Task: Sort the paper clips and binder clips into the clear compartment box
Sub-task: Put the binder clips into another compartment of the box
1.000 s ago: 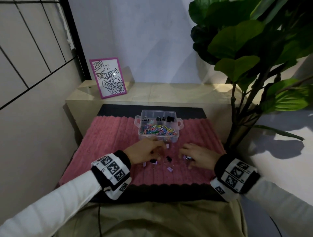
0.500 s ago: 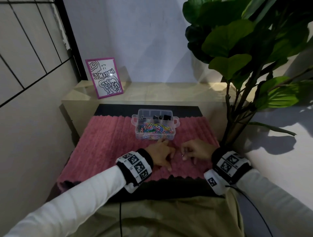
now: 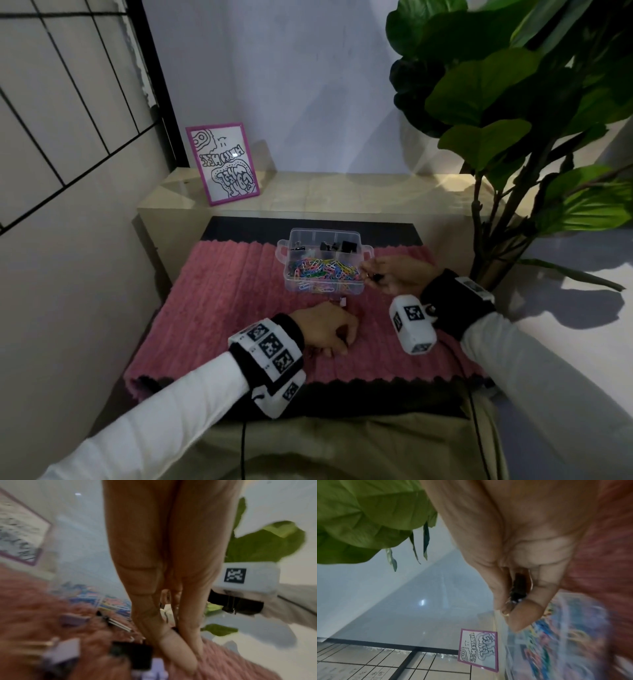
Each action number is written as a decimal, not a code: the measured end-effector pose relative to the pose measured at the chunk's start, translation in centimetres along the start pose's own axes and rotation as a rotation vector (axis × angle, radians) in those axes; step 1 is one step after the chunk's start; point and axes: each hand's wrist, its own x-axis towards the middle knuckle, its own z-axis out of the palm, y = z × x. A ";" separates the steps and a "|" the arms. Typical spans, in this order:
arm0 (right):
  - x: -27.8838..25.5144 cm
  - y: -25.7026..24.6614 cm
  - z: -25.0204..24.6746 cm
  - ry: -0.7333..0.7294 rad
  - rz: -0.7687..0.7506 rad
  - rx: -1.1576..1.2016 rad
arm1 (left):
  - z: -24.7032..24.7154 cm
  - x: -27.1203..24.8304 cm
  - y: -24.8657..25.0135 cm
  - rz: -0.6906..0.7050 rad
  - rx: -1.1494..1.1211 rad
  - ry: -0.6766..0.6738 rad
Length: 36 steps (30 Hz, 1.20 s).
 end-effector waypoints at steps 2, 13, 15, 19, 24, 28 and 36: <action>1.3 -1.7 0.0 -0.016 0.005 -0.031 | -0.8 -1.0 -1.0 -0.013 -0.179 0.036; 9.4 -8.2 2.8 0.359 -0.236 -0.939 | -5.8 -12.4 -7.4 -0.101 -0.604 0.458; 10.0 -7.4 3.3 0.362 -0.217 -1.106 | -6.1 -13.5 -8.3 -0.120 -0.623 0.494; 7.7 -5.9 5.3 0.344 -0.395 -1.454 | -6.7 -13.5 -9.1 -0.139 -0.601 0.562; 0.0 -1.6 7.4 0.022 -0.515 -1.583 | -8.3 -11.5 -9.3 -0.150 -0.543 0.546; -1.5 2.0 7.0 0.031 -0.296 -1.799 | -10.5 -8.2 -8.0 -0.120 -0.426 0.509; 0.4 4.7 9.1 0.146 -0.240 -1.777 | -15.6 0.5 -3.2 -0.134 0.150 0.621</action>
